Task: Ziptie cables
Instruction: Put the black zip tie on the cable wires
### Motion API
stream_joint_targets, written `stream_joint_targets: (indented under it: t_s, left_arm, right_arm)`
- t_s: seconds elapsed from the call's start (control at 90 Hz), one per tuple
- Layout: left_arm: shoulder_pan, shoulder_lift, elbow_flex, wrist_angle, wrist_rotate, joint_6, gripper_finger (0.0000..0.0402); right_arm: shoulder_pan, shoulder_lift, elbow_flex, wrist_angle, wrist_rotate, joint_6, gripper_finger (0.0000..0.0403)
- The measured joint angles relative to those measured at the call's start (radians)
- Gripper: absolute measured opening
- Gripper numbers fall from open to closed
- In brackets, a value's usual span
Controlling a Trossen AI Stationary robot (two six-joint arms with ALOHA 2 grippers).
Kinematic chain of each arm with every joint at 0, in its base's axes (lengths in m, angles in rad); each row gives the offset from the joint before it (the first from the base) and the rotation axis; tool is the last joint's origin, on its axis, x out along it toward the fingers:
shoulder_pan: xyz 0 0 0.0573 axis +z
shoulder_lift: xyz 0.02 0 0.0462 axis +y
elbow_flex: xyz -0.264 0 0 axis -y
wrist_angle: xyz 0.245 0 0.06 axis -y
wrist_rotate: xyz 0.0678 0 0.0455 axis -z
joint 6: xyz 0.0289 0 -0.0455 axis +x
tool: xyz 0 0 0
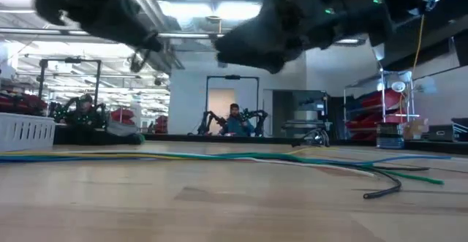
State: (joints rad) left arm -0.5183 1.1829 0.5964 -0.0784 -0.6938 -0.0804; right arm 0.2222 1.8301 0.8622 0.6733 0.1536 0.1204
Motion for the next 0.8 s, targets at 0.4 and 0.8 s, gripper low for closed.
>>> stream_joint_targets:
  t_s: [0.4, 0.8]
  left_arm:
    - [-0.109, -0.126, 0.000, -0.206, -0.054, -0.149, 0.0000]
    - [-0.138, -0.204, 0.000, -0.275, -0.053, -0.257, 0.0000]
  right_arm:
    - [-0.002, 0.273, 0.456, -0.340, -0.077, -0.040, 0.0175]
    - [-0.030, 0.431, 0.653, -0.340, -0.194, 0.004, 0.0229]
